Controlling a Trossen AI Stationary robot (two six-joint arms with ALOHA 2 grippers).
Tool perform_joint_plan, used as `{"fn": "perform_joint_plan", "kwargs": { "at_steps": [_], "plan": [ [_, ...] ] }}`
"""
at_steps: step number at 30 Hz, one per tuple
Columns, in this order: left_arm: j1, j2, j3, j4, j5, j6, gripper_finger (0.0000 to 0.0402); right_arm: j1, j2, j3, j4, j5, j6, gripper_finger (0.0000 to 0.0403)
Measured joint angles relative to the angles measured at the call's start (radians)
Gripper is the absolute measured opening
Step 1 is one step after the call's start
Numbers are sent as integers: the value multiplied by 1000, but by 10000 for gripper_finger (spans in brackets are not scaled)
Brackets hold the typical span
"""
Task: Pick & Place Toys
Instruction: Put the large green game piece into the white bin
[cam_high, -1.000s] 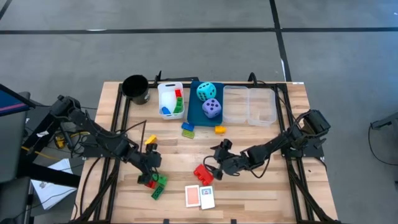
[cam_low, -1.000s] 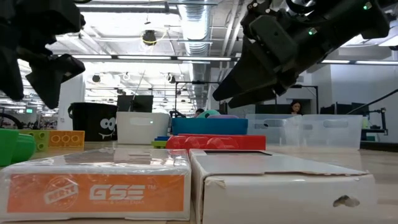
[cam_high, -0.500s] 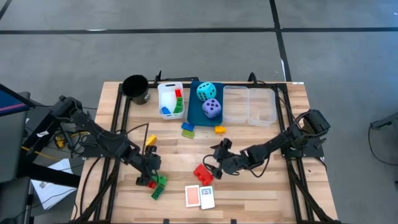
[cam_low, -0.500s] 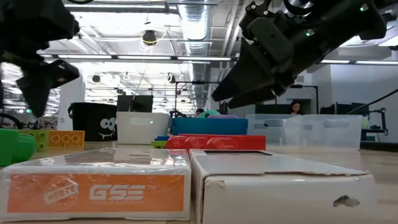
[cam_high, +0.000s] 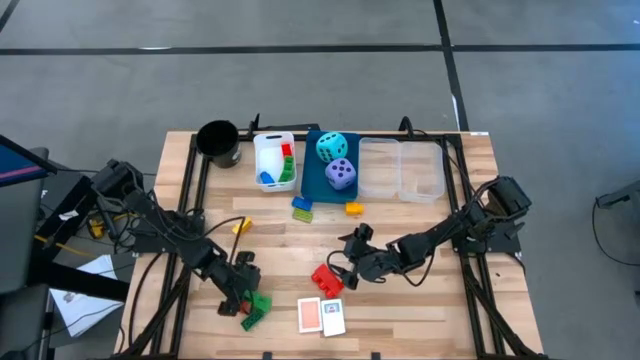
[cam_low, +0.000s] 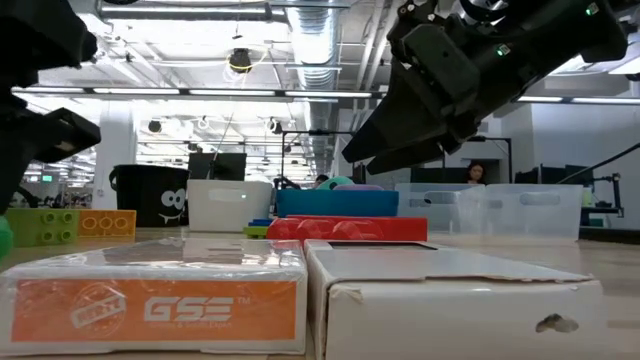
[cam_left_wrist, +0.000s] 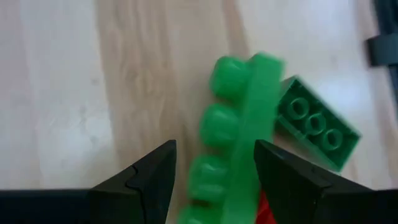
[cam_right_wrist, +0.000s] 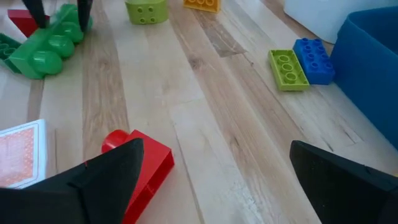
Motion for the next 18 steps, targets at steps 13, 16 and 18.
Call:
{"fn": "perform_joint_plan", "kwargs": {
  "at_steps": [13, 16, 18],
  "plan": [
    [0, 0, 0, 16, 87, -82, 209, 0, 0, 0, 0, 0, 0, 397],
    [-3, -1, 0, 16, 102, -103, 209, 0, 0, 0, 0, 0, 0, 397],
    [-13, -1, 0, 16, 103, -103, 209, 0, 0, 0, 0, 0, 0, 397]
  ]
}}
